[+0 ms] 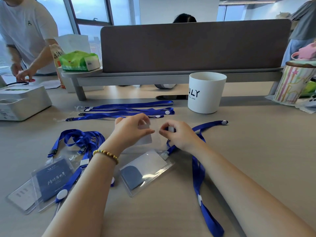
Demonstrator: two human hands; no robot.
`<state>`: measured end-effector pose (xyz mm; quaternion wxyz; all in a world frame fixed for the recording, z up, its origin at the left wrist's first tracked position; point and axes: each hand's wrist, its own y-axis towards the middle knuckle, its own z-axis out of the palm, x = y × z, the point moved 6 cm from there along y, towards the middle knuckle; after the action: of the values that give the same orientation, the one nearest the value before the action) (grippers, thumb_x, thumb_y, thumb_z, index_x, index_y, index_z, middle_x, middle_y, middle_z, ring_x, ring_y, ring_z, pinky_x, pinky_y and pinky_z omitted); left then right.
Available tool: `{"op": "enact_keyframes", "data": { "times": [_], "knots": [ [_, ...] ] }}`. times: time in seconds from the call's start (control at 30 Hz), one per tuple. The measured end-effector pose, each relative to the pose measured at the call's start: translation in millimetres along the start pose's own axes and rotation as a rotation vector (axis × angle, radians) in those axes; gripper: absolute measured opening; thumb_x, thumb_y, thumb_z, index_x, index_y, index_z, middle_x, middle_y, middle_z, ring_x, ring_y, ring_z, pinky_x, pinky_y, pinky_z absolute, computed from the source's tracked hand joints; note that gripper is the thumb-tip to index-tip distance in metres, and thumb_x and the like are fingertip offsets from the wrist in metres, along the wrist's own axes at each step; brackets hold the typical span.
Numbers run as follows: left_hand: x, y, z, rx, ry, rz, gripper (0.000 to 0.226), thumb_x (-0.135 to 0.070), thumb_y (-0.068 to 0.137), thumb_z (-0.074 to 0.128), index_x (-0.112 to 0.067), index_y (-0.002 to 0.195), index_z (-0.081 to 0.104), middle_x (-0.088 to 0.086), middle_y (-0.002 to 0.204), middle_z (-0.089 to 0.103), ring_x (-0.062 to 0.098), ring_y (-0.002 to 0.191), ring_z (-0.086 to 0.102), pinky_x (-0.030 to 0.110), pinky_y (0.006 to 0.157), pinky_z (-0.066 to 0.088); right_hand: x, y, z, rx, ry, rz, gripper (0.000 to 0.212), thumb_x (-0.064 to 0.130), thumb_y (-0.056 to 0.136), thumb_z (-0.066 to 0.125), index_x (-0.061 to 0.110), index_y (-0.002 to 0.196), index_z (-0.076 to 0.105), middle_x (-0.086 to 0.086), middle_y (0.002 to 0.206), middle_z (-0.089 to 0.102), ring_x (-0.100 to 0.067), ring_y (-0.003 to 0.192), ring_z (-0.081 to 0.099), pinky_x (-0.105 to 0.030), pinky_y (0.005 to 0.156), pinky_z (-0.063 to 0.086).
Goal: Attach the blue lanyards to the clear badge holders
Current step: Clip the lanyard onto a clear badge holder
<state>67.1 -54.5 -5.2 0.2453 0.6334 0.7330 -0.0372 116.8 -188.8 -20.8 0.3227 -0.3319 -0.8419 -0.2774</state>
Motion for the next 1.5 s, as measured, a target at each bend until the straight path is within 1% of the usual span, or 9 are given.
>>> {"op": "enact_keyframes", "data": {
  "times": [0.17,0.3,0.57,0.7,0.9,1.07,1.2,1.37,1.5],
  "knots": [
    [-2.1,2.6,6.9,0.027,-0.133,0.023,0.018,-0.032,0.081,0.065,-0.029,0.091,0.050,-0.006,0.094,0.058,0.021,0.100,0.056,0.049,0.099,0.040,-3.2,1.7,8.7,0.058,0.068,0.042,0.016,0.020,0.094,0.054,0.010,0.101,0.062,0.007,0.082,0.056,-0.005,0.074,0.049,-0.016,0.067,0.041],
    [-1.3,4.0,6.3,0.013,-0.144,0.028,0.018,-0.032,0.081,0.065,-0.031,0.089,0.049,-0.007,0.095,0.058,0.021,0.101,0.054,0.050,0.097,0.041,-2.8,2.2,7.9,0.062,0.112,0.046,0.008,0.019,0.094,0.052,0.014,0.095,0.059,0.010,0.078,0.053,-0.005,0.071,0.049,-0.019,0.066,0.044],
    [-3.7,3.4,7.5,-0.009,-0.113,0.046,0.017,-0.031,0.083,0.064,-0.031,0.090,0.049,-0.008,0.093,0.056,0.020,0.101,0.053,0.048,0.098,0.040,1.1,1.7,6.7,0.044,0.003,-0.010,0.014,0.026,0.092,0.056,0.013,0.094,0.057,0.003,0.084,0.055,-0.005,0.068,0.047,-0.020,0.063,0.041],
    [-0.4,4.5,4.9,-0.007,-0.186,0.023,0.018,-0.032,0.082,0.065,-0.032,0.089,0.048,-0.011,0.089,0.055,0.021,0.098,0.054,0.051,0.096,0.042,6.6,1.3,4.5,-0.003,-0.028,-0.072,0.014,0.023,0.092,0.056,0.010,0.094,0.059,0.003,0.080,0.054,-0.007,0.071,0.047,-0.013,0.063,0.037],
    [-1.9,3.9,3.0,-0.005,-0.295,0.021,0.022,-0.031,0.079,0.067,-0.039,0.078,0.046,-0.015,0.083,0.052,0.018,0.092,0.054,0.052,0.095,0.043,7.4,1.6,1.3,-0.081,0.105,-0.087,0.008,0.016,0.089,0.060,0.010,0.084,0.059,0.008,0.070,0.052,-0.005,0.067,0.047,-0.006,0.060,0.038],
    [2.3,6.4,3.0,-0.034,-0.366,-0.006,0.019,-0.028,0.080,0.066,-0.032,0.089,0.050,-0.009,0.084,0.052,0.018,0.089,0.053,0.049,0.092,0.047,4.1,2.8,0.3,-0.058,0.193,-0.034,0.008,0.019,0.091,0.058,0.012,0.090,0.061,0.010,0.076,0.056,-0.001,0.073,0.051,-0.007,0.066,0.040],
    [6.3,7.6,5.3,-0.100,-0.277,-0.025,0.020,-0.037,0.081,0.064,-0.035,0.092,0.048,-0.013,0.085,0.052,0.020,0.095,0.053,0.051,0.097,0.040,0.1,-2.1,-3.4,0.027,0.261,0.026,0.006,0.021,0.094,0.053,0.022,0.094,0.059,0.012,0.083,0.056,-0.003,0.076,0.052,0.000,0.059,0.042],
    [-0.7,5.9,3.5,-0.123,-0.229,-0.030,0.020,-0.037,0.084,0.061,-0.032,0.098,0.047,-0.009,0.095,0.052,0.020,0.104,0.049,0.046,0.103,0.029,-1.5,-3.7,-8.6,0.028,0.228,0.058,0.008,0.024,0.094,0.053,0.029,0.089,0.057,0.012,0.085,0.056,-0.003,0.075,0.052,0.003,0.055,0.040],
    [-6.3,5.8,8.3,-0.107,-0.276,0.000,0.026,-0.040,0.086,0.057,-0.038,0.108,0.044,-0.011,0.103,0.052,0.019,0.111,0.047,0.048,0.105,0.030,-1.2,-1.4,-9.5,-0.015,0.207,0.052,0.009,0.024,0.095,0.052,0.022,0.098,0.059,0.007,0.087,0.057,-0.003,0.073,0.051,-0.001,0.056,0.042]
  ]
}}
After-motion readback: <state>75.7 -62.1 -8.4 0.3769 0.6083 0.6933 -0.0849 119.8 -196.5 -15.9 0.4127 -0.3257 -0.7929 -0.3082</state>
